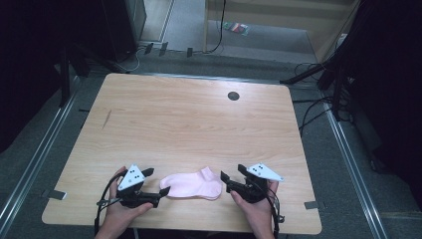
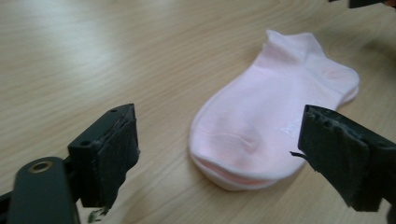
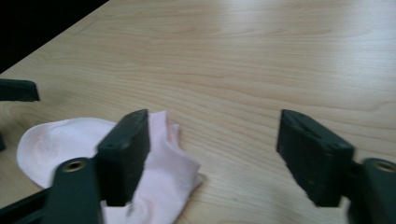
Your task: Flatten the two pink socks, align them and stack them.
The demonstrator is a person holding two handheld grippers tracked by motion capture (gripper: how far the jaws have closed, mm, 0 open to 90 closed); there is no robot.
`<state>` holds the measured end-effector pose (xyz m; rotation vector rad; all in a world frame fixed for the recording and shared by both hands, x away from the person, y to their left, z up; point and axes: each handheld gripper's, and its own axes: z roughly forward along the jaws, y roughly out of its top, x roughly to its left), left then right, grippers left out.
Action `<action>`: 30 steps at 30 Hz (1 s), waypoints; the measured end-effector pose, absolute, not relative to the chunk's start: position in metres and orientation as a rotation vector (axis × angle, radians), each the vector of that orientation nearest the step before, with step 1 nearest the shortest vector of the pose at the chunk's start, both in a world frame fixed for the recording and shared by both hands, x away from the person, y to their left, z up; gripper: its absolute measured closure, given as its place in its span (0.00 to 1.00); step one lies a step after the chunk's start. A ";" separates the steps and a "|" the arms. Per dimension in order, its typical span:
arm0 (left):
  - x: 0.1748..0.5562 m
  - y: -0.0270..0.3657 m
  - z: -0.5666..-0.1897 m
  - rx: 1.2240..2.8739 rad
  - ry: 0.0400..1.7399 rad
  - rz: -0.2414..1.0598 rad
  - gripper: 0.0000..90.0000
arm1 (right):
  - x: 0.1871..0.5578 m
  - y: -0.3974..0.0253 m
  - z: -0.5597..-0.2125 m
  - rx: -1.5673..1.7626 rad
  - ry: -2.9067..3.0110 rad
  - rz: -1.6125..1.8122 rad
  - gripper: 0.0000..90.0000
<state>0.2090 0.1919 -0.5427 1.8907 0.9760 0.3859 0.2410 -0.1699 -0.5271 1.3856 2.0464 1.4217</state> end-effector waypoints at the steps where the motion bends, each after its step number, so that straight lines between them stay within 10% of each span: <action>1: 0.209 0.195 -0.542 1.885 0.982 0.389 0.10 | 0.241 -0.173 -0.525 1.387 2.043 1.410 0.20; 30: 0.217 0.302 -0.547 1.721 1.291 0.517 0.09 | 0.247 -0.261 -0.528 1.494 1.872 1.313 0.14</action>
